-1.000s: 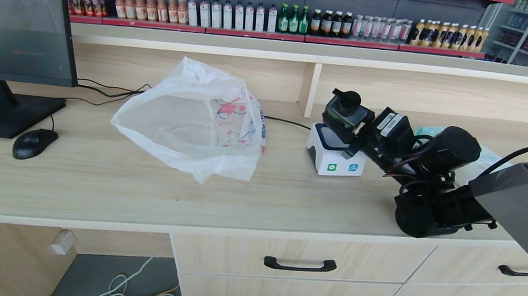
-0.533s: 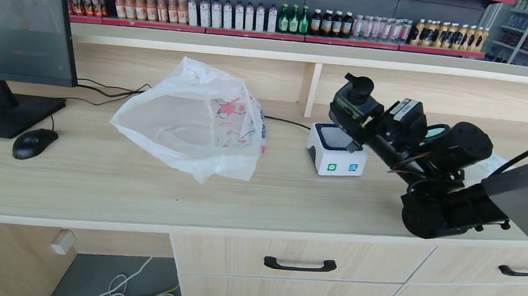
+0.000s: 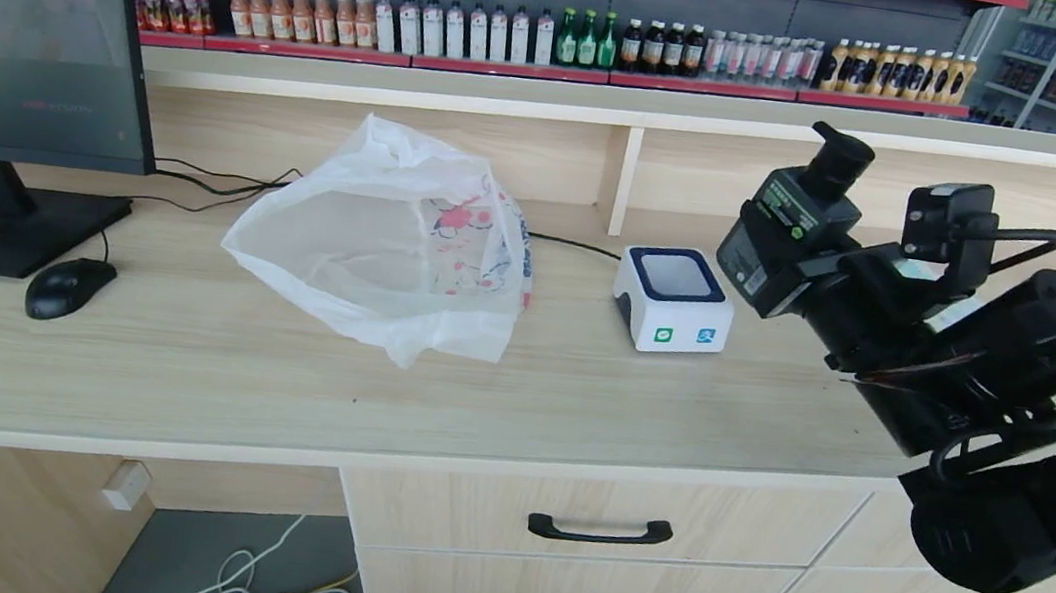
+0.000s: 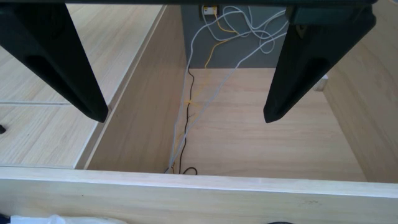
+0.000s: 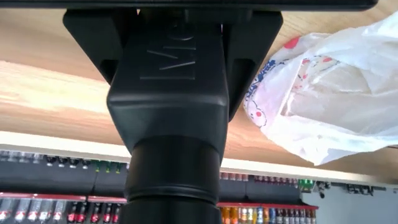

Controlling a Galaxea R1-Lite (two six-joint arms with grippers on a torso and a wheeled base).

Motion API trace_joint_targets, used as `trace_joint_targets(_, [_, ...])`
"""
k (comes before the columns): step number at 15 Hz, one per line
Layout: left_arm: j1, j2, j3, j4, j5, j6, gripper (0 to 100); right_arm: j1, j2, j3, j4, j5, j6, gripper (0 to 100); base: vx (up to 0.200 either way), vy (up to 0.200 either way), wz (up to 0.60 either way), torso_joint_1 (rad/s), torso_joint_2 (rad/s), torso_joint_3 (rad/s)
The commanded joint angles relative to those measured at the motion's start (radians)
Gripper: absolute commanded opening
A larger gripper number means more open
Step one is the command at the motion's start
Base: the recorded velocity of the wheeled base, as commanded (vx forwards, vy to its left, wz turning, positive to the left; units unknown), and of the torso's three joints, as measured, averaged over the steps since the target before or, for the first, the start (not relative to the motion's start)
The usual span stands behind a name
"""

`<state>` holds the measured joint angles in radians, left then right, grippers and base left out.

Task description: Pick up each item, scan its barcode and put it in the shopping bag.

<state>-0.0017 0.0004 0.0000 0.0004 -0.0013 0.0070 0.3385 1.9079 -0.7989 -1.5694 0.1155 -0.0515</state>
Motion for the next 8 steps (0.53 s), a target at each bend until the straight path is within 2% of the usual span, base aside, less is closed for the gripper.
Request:
trace_joint_targets(1, [0.000,0.000,0.000,0.001,0.000,0.005,100,0.011,-0.133,0.153,-0.001,-0.025,0.039,0,0.000,0.000,0.00,0.000,0.00,0.000])
trace_joint_targets(2, [0.000,0.000,0.000,0.001,0.000,0.002,100,0.011,-0.170,0.225,-0.001,-0.025,0.042,0,-0.200,0.000,0.00,0.012,0.00,0.007])
trace_joint_targets(7, [0.000,0.000,0.000,0.001,0.000,0.001,100,0.043,-0.182,0.218,-0.001,-0.027,0.065,0,-0.200,0.000,0.00,-0.001,0.00,0.001])
trace_joint_targets(8, [0.000,0.000,0.000,0.001,0.000,0.002,100,0.043,-0.178,0.214,-0.001,-0.027,0.065,0,0.000,0.000,0.00,0.000,0.00,0.000])
